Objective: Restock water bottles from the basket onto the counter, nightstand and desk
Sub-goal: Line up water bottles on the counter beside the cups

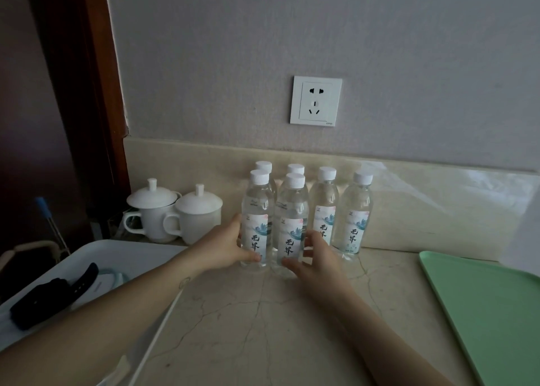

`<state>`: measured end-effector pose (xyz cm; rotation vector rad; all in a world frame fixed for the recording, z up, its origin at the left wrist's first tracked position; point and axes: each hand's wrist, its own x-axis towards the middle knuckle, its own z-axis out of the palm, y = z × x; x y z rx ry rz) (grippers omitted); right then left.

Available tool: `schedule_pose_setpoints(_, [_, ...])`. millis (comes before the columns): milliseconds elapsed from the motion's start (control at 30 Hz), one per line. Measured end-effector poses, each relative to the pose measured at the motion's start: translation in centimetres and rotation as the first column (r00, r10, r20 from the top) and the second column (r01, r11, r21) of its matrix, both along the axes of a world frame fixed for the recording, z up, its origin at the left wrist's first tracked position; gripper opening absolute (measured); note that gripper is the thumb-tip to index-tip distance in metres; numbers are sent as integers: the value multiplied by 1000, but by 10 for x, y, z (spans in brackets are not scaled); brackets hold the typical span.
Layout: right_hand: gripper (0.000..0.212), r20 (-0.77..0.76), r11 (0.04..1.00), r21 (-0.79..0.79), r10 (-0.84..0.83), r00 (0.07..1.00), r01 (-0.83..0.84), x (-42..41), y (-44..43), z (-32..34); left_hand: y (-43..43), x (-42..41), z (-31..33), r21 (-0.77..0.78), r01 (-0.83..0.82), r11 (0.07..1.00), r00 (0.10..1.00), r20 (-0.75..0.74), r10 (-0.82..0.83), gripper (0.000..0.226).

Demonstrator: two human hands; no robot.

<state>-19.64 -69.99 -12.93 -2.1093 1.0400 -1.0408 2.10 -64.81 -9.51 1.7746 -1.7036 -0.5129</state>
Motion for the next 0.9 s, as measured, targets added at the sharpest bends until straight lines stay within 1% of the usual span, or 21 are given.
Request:
schedule_pose_setpoints(100, [58, -1, 1000, -5, -7, 1000, 7, -1, 2, 1, -3, 1, 3, 34, 8, 999, 1000, -28, -7, 84])
schedule_pose_setpoints(167, [72, -4, 999, 7, -52, 999, 52, -4, 3, 4, -4, 1, 7, 63, 23, 998, 998, -54, -20, 90])
schedule_pose_setpoints(233, [77, -25, 995, 15, -99, 995, 100, -8, 2, 7, -3, 0, 8, 99, 73, 992, 996, -65, -67, 95])
schedule_pose_setpoints(300, [70, -52, 995, 22, -98, 994, 99, -10, 2, 8, -3, -2, 6, 117, 121, 986, 992, -59, -115, 96])
schedule_pose_setpoints(367, [63, -67, 996, 29, -81, 994, 84, -11, 2, 8, -3, -4, 4, 99, 111, 989, 993, -45, -107, 92])
schedule_pose_setpoints(467, [59, -70, 997, 36, -71, 995, 73, -9, 0, 9, -3, -5, 2, 67, 95, 993, 994, -57, -91, 85])
schedule_pose_setpoints(533, [57, -71, 997, 31, -72, 995, 74, -8, -1, 9, -3, -5, 1, 61, 102, 993, 993, -61, -98, 85])
schedule_pose_setpoints(633, [57, -54, 995, 53, -76, 996, 79, -8, -1, 8, 0, -6, 1, 68, 74, 995, 997, -39, -71, 98])
schedule_pose_setpoints(700, [58, -39, 994, 70, -79, 996, 82, -8, 0, 8, 1, -9, 4, 43, 48, 998, 999, -28, -47, 114])
schedule_pose_setpoints(800, [63, -48, 993, 69, -96, 994, 99, -9, 3, 10, 4, -19, 15, -1, 8, 1000, 998, -61, -8, 142])
schedule_pose_setpoints(833, [66, -45, 992, 64, -107, 993, 110, -10, 5, 12, 5, -22, 19, -19, -24, 1000, 997, -67, 23, 145])
schedule_pose_setpoints(900, [69, -30, 988, 49, -142, 989, 144, -13, 8, 17, 8, -27, 28, -74, -76, 994, 996, -52, 72, 142])
